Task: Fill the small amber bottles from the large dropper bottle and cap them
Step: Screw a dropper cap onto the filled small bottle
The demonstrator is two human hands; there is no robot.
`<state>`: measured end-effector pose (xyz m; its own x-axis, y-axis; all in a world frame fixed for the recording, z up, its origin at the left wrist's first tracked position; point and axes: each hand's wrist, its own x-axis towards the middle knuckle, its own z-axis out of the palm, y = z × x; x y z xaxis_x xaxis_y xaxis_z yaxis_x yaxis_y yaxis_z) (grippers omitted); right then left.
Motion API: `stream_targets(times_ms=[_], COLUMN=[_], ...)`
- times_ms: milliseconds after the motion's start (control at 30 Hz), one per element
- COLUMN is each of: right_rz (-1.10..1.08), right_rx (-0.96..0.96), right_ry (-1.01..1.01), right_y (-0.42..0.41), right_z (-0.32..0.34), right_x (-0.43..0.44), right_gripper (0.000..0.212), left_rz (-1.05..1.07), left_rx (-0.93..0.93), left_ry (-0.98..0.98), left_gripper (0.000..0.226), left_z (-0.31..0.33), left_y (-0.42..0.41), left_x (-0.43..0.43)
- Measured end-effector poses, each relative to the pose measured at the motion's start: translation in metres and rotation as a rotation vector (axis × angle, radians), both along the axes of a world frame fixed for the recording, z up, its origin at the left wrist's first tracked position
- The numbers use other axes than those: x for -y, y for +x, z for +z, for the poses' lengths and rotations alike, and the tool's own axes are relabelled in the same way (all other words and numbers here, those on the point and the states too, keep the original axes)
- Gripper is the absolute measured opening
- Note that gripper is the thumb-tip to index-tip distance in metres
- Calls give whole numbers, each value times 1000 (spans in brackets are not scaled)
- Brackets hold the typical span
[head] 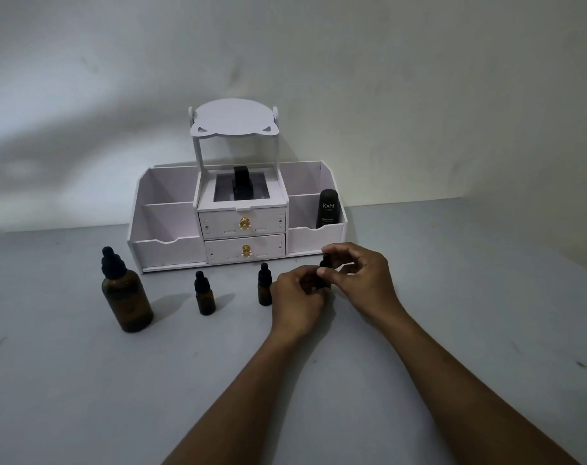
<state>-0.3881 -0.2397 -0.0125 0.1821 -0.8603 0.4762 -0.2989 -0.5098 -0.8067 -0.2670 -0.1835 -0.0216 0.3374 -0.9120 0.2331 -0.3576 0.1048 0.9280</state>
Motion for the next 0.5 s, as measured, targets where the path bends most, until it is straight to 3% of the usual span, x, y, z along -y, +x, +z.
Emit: stream_targets(times_ms=[67,267,400,500], right_rz=[17,-8,-1,32], right_rx=[12,39,59,95], right_ry=[2,-8,-26,-6], right_y=[1,3,5,4], right_z=[-1,-1,-3,-2], right_x=[-1,-2,-2,-1], right_gripper=[43,23,34,28], left_rz=[6,-3,11,-4], left_rx=[-13,-12,-11,-32], left_ry=[1,12,20,21], left_gripper=[33,35,32,35], left_z=[0,-2,-3,-3], left_y=[-1,-1,-2,-1], left_x=[0,1,2,1])
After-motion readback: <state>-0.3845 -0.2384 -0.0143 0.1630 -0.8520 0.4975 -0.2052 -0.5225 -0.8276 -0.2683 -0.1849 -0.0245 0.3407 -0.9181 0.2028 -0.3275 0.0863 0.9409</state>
